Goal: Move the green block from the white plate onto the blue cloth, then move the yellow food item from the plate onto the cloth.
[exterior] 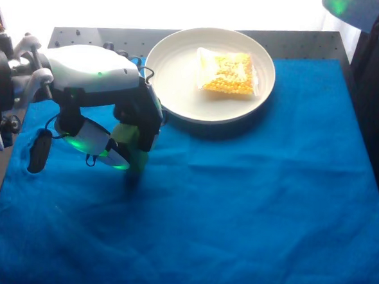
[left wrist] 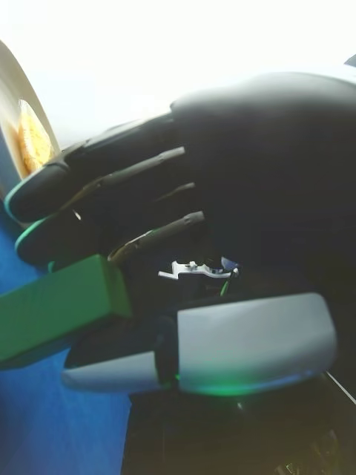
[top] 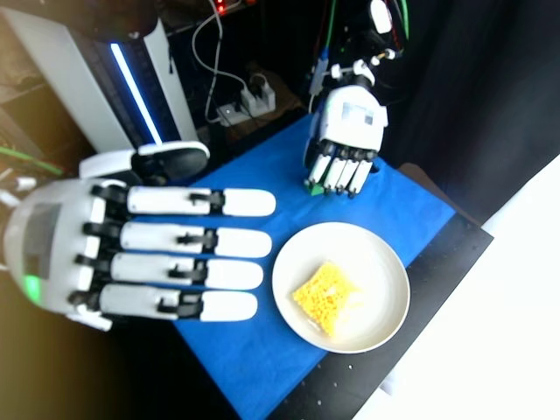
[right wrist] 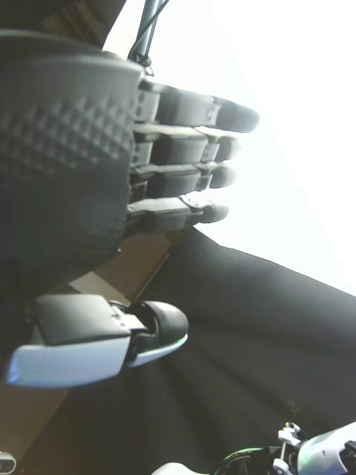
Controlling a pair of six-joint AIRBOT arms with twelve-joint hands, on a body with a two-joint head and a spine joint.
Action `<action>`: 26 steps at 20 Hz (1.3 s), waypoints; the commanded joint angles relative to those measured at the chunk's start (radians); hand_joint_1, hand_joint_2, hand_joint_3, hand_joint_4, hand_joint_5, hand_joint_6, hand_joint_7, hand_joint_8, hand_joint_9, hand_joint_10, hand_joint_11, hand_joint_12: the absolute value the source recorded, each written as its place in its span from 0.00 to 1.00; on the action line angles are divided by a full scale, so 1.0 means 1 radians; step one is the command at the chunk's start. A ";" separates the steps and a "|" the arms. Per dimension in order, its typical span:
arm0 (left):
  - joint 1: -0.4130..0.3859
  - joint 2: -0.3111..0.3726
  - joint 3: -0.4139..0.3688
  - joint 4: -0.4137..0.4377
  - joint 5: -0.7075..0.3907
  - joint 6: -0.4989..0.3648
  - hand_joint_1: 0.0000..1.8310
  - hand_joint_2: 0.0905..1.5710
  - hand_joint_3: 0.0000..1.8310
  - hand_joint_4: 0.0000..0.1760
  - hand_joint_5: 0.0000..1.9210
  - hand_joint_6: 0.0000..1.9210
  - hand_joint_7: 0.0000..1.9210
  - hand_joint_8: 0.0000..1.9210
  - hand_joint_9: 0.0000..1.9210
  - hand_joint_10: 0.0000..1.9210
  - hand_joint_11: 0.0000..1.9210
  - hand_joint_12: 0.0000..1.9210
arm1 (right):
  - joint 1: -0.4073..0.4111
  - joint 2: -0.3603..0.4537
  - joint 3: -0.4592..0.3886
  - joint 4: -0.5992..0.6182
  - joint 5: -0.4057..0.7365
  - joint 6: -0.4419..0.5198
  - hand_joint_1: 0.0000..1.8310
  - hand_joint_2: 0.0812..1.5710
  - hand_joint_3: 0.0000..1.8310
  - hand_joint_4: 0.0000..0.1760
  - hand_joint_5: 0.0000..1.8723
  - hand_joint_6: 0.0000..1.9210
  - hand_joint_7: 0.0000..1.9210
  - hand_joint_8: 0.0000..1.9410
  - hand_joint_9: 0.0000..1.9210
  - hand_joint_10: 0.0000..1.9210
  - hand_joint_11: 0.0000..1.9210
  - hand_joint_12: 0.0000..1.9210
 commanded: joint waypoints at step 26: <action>-0.098 0.015 0.080 -0.339 -0.134 0.201 0.41 0.48 0.00 0.71 0.05 0.01 0.10 0.01 0.13 0.01 0.13 0.15 | 0.150 -0.185 0.202 -0.072 -0.214 0.005 0.37 0.49 0.00 0.17 0.17 0.00 0.16 0.00 0.15 0.01 0.09 0.11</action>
